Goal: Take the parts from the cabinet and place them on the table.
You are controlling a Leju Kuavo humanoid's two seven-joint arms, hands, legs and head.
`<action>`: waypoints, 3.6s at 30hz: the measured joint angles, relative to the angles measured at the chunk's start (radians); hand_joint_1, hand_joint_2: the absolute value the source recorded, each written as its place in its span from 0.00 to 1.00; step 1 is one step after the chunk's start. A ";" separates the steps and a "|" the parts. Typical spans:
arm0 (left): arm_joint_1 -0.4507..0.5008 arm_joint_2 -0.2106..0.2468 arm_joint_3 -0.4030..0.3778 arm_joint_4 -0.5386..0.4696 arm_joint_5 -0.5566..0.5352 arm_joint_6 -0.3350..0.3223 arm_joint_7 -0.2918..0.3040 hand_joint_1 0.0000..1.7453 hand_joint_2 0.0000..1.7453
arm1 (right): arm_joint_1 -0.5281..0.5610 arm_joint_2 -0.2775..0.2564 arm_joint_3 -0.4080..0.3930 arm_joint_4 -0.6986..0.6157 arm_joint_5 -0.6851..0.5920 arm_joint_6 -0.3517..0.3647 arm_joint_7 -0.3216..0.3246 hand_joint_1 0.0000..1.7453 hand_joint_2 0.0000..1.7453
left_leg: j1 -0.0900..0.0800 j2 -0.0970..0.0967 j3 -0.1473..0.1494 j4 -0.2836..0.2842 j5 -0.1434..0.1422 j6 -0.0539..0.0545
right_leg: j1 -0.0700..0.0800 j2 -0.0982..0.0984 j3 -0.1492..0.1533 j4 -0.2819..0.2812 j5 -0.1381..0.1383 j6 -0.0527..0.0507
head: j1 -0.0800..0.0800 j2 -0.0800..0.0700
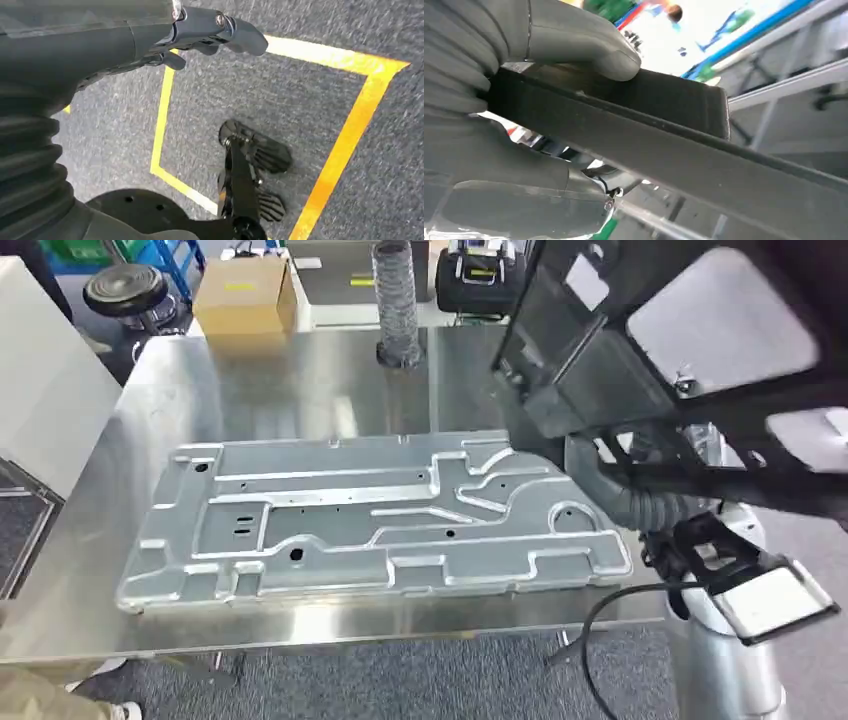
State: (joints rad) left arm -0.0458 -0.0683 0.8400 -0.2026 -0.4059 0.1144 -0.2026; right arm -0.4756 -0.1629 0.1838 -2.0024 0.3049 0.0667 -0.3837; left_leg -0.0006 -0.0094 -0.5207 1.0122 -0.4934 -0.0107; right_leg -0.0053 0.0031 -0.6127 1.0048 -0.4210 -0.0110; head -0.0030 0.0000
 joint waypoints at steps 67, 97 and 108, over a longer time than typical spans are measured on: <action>-0.012 -0.001 0.056 0.000 -0.117 -0.050 -0.082 0.00 0.00 | -0.481 0.397 0.544 1.558 0.723 -0.044 0.227 0.00 0.00 | 0.015 0.004 -0.198 0.277 -0.084 -0.026 | 0.000 -0.003 0.030 -0.019 -0.006 -0.017 | -0.004 0.000; 0.001 -0.009 0.158 0.000 -0.094 -0.047 -0.153 0.00 0.00 | 0.243 0.200 0.047 0.361 0.039 -0.670 -0.240 0.00 0.00 | 0.015 0.003 -0.146 0.232 -0.106 -0.019 | 0.003 -0.014 0.040 -0.029 -0.012 -0.014 | -0.005 0.000; 0.002 0.000 0.203 -0.002 -0.083 -0.033 -0.166 0.00 0.00 | 0.614 0.189 -0.191 0.069 0.027 -0.701 -0.313 0.00 0.00 | 0.012 0.003 -0.022 -0.022 0.027 0.020 | 0.005 -0.001 0.034 -0.005 -0.011 0.026 | -0.005 0.000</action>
State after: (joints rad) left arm -0.0436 -0.0679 1.0429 -0.2045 -0.4887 0.0816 -0.3681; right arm 0.1389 0.0263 -0.0069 -1.9330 0.3315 -0.6344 -0.6970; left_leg 0.0113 -0.0059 -0.5429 0.9906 -0.4668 0.0094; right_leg -0.0002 0.0022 -0.5792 0.9996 -0.4324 0.0151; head -0.0084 0.0000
